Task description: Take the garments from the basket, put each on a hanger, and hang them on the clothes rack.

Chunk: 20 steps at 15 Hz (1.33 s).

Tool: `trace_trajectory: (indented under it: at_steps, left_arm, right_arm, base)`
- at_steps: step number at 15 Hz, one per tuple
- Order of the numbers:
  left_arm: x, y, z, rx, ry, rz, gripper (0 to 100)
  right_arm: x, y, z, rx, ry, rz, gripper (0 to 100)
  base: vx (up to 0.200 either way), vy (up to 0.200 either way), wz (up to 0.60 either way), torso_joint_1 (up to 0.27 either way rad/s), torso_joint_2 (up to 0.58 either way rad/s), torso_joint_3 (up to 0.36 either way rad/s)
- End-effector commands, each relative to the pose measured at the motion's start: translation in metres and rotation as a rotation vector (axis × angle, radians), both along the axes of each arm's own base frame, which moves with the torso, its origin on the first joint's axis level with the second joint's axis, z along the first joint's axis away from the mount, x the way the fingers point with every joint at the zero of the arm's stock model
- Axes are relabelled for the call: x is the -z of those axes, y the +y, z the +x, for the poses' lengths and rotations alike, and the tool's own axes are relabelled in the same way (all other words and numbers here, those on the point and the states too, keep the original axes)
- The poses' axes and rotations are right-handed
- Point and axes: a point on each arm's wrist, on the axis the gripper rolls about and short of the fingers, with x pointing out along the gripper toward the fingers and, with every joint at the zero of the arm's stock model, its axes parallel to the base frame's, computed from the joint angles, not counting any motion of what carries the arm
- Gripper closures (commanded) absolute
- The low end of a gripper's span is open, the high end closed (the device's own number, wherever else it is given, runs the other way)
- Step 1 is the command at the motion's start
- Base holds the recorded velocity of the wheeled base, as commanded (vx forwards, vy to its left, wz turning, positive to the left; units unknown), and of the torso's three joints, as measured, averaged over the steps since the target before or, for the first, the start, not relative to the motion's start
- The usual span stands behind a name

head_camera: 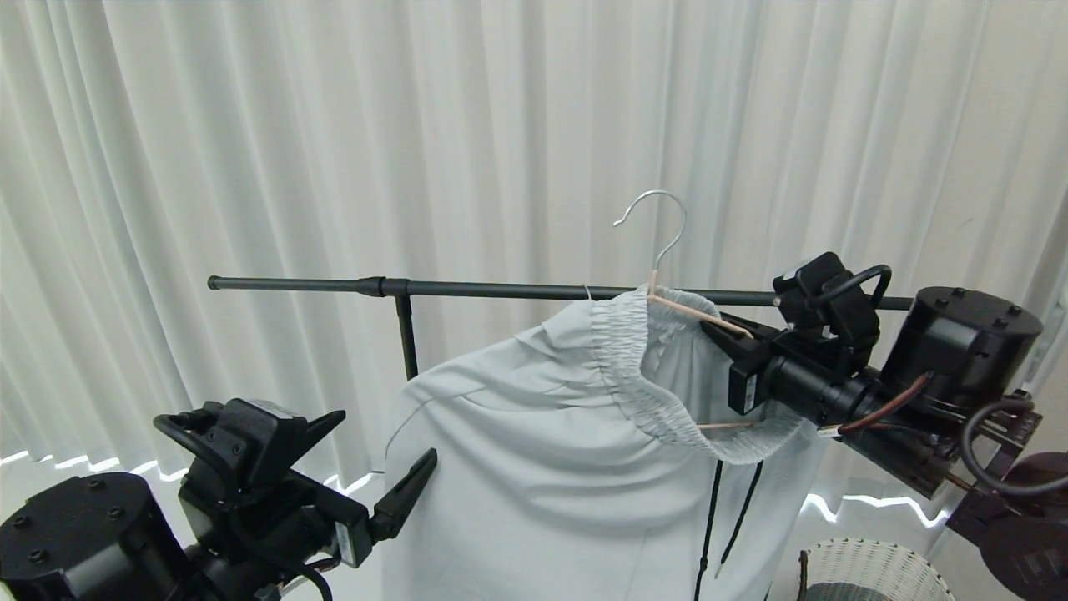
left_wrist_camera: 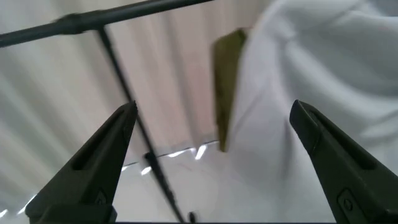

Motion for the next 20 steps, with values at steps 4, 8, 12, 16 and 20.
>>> trace_trajectory:
  at_steps: [4, 8, 12, 16, 20]
  left_arm:
    - [0.0, 0.013, 0.006, 0.044, 0.006, -0.016, 0]
    - [0.0, 0.012, 0.006, 0.061, -0.012, 0.025, 0]
    - [0.0, 0.012, 0.006, 0.064, -0.013, 0.024, 0]
    - [-0.002, 0.012, 0.005, 0.061, -0.037, 0.057, 100]
    - [-0.016, 0.016, -0.005, 0.063, -0.102, 0.028, 100]
  right_arm:
    - [-0.009, -0.007, -0.018, -0.047, -0.023, 0.015, 100]
    - [-0.01, -0.007, -0.018, -0.043, -0.025, 0.016, 100]
    - [-0.01, -0.007, -0.018, -0.039, -0.026, 0.017, 100]
    - [-0.011, -0.008, -0.018, -0.037, -0.027, 0.018, 100]
    - [-0.012, -0.014, -0.012, -0.005, -0.032, 0.023, 100]
  base:
    - [0.0, 0.0, 0.0, 0.0, 0.0, 0.0]
    - [0.0, 0.0, 0.0, 0.0, 0.0, 0.0]
    - [0.0, 0.0, 0.0, 0.0, 0.0, 0.0]
    - [0.0, 0.0, 0.0, 0.0, 0.0, 0.0]
    - [0.0, 0.0, 0.0, 0.0, 0.0, 0.0]
